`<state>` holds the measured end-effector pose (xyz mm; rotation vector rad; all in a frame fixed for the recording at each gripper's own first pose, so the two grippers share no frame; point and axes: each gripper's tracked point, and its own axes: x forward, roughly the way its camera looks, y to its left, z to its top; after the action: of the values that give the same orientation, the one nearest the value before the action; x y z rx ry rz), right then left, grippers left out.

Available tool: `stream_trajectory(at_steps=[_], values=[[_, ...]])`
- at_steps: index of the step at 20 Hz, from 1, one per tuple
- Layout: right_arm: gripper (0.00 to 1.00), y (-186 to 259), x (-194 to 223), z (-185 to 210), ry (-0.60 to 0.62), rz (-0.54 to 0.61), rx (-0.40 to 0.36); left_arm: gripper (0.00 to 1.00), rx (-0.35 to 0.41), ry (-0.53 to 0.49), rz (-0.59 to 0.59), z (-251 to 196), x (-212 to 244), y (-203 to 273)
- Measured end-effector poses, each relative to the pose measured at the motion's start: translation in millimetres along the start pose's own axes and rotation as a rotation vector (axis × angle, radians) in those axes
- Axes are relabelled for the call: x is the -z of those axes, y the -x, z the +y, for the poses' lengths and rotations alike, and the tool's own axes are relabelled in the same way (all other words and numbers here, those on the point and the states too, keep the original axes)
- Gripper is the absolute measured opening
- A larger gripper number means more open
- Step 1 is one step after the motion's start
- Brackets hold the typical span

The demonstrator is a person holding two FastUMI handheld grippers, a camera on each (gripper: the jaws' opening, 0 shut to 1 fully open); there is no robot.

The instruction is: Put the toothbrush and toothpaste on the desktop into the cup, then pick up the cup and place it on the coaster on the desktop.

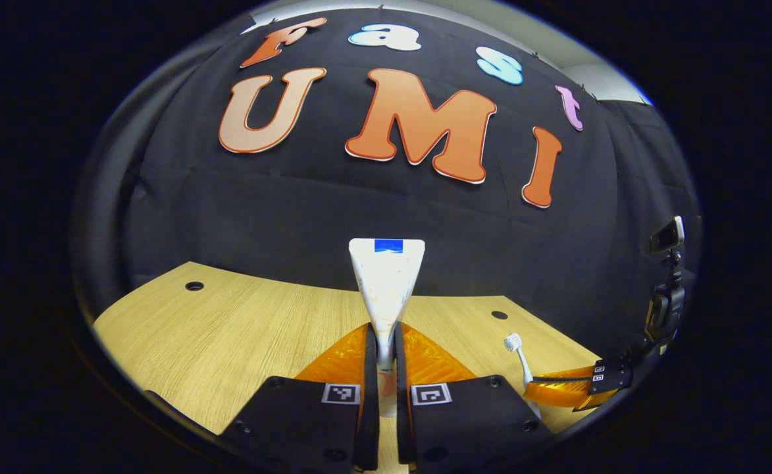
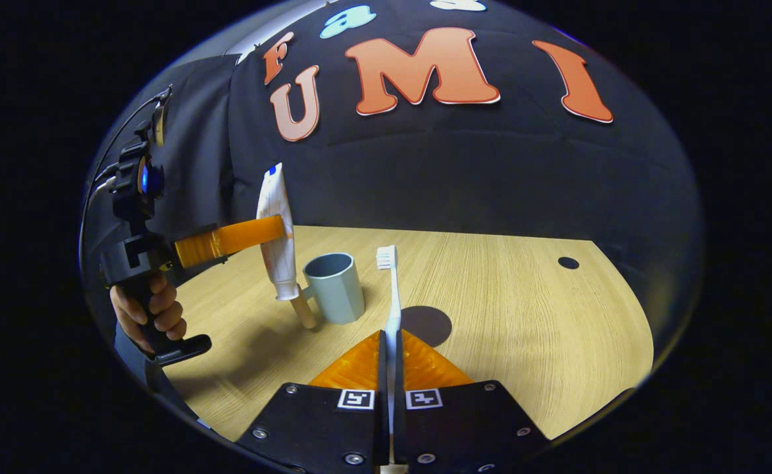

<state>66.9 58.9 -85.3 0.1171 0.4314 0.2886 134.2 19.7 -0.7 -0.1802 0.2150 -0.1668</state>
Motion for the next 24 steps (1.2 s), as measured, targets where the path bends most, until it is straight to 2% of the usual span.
stream_trajectory(at_steps=[5, 11, 18, 24], values=[[0.03, -0.1, -12.2, -6.3, -0.015, -0.041, -0.001, 0.14, 0.002, 0.008, -0.080, 0.9, -25.1, -16.3], [0.03, -0.2, -24.2, -13.9, -0.044, -0.085, -0.003, 0.14, -0.009, -0.004, -0.107, -0.2, -32.3, -40.0], [0.03, -2.7, -33.6, -5.3, -0.057, -0.130, -0.029, 0.14, -0.031, 0.023, -0.046, 8.7, -5.0, -58.7], [0.03, -5.0, -42.5, -5.9, -0.089, -0.173, -0.014, 0.15, -0.053, 0.060, 0.009, 22.9, 20.5, -70.0]])
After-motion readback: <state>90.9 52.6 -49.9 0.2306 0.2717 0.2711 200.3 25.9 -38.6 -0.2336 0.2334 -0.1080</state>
